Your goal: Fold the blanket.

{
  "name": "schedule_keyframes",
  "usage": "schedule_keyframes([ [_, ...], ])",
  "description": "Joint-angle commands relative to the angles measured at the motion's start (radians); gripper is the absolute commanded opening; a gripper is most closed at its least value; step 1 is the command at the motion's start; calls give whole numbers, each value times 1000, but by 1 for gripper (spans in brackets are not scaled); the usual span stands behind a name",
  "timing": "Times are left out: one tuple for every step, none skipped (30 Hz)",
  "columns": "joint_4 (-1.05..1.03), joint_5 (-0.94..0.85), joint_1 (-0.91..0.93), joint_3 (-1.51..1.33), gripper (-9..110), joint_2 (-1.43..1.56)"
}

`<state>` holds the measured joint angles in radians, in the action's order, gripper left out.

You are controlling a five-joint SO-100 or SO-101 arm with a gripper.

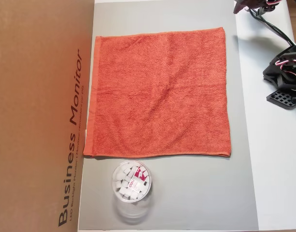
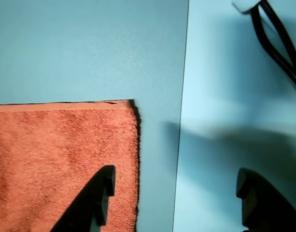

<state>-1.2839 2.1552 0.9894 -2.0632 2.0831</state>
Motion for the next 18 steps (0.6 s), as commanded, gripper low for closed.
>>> schedule_keyframes([
  [9,-2,-9,32,26,-34],
  [9,-2,-11,32,26,-46],
  [11,-5,-18,34,26,-58],
  [20,-20,-25,34,26,-67],
  [38,-43,-26,31,26,-77],
  [60,-66,-26,28,26,-86],
  [86,-80,-26,18,26,-95],
  [115,-94,-28,9,26,-103],
  [146,-103,-28,0,26,-109],
  [176,-117,-28,-9,26,-114],
  [202,-135,-28,-21,26,-120],
  [225,-156,-28,-37,26,-124],
  [249,-183,-28,-54,26,-130],
  [272,-204,-26,-71,26,-137],
  [296,-224,-25,-89,26,-143],
  [325,-239,-23,-107,26,-150],
  [356,-253,-23,-127,26,-158],
  [388,-264,-26,-146,26,-169],
])
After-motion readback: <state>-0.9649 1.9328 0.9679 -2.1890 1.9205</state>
